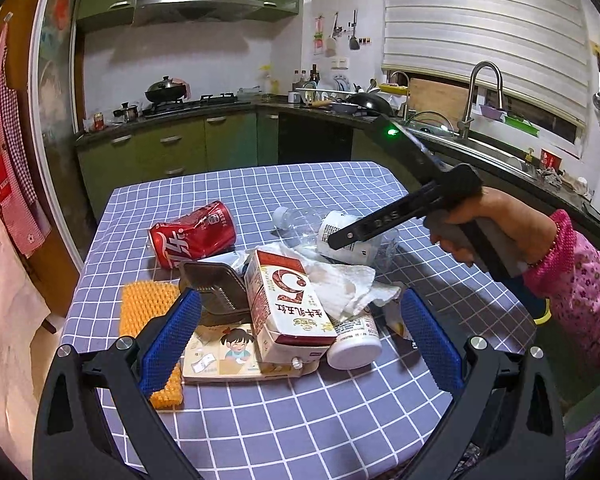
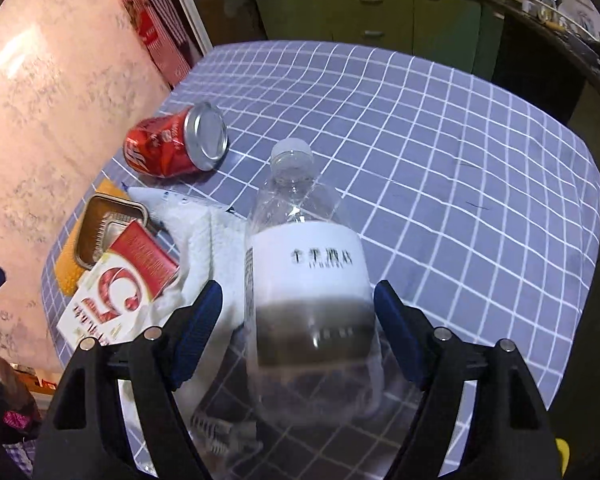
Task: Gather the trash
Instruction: 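Grasp the clear water bottle with the right gripper, then carry the water bottle over the bin and open the right gripper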
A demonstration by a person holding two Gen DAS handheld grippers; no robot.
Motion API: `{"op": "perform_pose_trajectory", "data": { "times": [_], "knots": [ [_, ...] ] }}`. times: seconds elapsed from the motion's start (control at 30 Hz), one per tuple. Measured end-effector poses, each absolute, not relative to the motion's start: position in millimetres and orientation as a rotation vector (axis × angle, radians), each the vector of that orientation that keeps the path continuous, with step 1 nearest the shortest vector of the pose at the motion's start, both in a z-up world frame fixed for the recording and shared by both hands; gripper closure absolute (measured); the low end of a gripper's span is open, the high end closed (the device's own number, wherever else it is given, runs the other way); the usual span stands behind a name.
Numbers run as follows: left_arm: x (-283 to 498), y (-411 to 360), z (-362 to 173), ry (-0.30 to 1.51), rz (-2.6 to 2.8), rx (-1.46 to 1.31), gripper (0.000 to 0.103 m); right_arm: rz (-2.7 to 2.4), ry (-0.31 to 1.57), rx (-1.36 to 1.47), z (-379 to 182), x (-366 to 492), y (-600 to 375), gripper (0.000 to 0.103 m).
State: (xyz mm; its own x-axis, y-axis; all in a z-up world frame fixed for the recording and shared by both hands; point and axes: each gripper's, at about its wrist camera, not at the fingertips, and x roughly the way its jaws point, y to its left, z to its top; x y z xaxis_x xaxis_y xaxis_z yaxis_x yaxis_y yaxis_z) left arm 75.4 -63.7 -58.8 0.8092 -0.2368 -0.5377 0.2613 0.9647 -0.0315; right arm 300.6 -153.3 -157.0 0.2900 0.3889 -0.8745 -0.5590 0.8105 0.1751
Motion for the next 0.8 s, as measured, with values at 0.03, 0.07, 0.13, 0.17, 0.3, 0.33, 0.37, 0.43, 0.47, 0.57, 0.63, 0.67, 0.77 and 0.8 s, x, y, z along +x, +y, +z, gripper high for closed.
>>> {"op": "perform_pose_trajectory", "data": {
  "times": [0.03, 0.07, 0.13, 0.17, 0.3, 0.33, 0.37, 0.43, 0.47, 0.57, 0.63, 0.67, 0.77, 0.8],
  "knots": [
    [75.9, -62.9, -60.0, 0.570, -0.267, 0.042, 0.005, 0.636, 1.115, -0.182, -159.2, 304.2, -150.3, 0.029],
    [76.0, -62.8, -60.6, 0.570, -0.267, 0.041, 0.005, 0.637, 1.120, -0.189, -160.9, 305.9, -148.2, 0.029],
    [76.3, -62.5, -62.0, 0.571, -0.266, 0.040, 0.005, 0.636, 1.128, -0.202, -163.8, 307.9, -144.0, 0.029],
    [76.4, -62.2, -62.7, 0.572, -0.267, 0.038, 0.005, 0.635, 1.130, -0.203, -164.3, 308.4, -143.3, 0.029],
    [77.2, -61.1, -64.6, 0.574, -0.267, 0.032, 0.005, 0.634, 1.145, -0.205, -169.2, 309.7, -140.1, 0.040],
    [77.6, -61.2, -64.9, 0.575, -0.266, 0.031, 0.005, 0.633, 1.143, -0.197, -168.9, 309.3, -141.7, 0.040],
    [77.3, -60.3, -65.5, 0.575, -0.265, 0.030, 0.005, 0.629, 1.139, -0.198, -168.3, 307.5, -142.2, 0.041],
    [77.6, -59.6, -65.5, 0.574, -0.264, 0.029, 0.005, 0.629, 1.127, -0.197, -166.7, 303.6, -143.1, 0.041],
    [77.8, -59.3, -65.0, 0.573, -0.262, 0.028, 0.005, 0.631, 1.121, -0.186, -164.9, 301.0, -144.6, 0.041],
    [77.3, -59.4, -64.6, 0.570, -0.262, 0.026, 0.005, 0.628, 1.096, -0.153, -155.0, 292.3, -153.0, 0.041],
    [76.9, -60.3, -64.7, 0.568, -0.263, 0.029, 0.005, 0.623, 1.074, -0.122, -146.4, 285.3, -162.1, 0.041],
    [76.5, -60.6, -65.1, 0.567, -0.264, 0.030, 0.005, 0.621, 1.068, -0.113, -143.6, 283.4, -165.1, 0.041],
    [75.5, -62.8, -64.8, 0.566, -0.268, 0.032, 0.005, 0.615, 1.045, -0.077, -133.7, 273.6, -178.9, 0.041],
    [74.9, -63.6, -64.5, 0.565, -0.269, 0.034, 0.005, 0.615, 1.037, -0.066, -130.1, 268.7, -184.6, 0.041]
  ]
}}
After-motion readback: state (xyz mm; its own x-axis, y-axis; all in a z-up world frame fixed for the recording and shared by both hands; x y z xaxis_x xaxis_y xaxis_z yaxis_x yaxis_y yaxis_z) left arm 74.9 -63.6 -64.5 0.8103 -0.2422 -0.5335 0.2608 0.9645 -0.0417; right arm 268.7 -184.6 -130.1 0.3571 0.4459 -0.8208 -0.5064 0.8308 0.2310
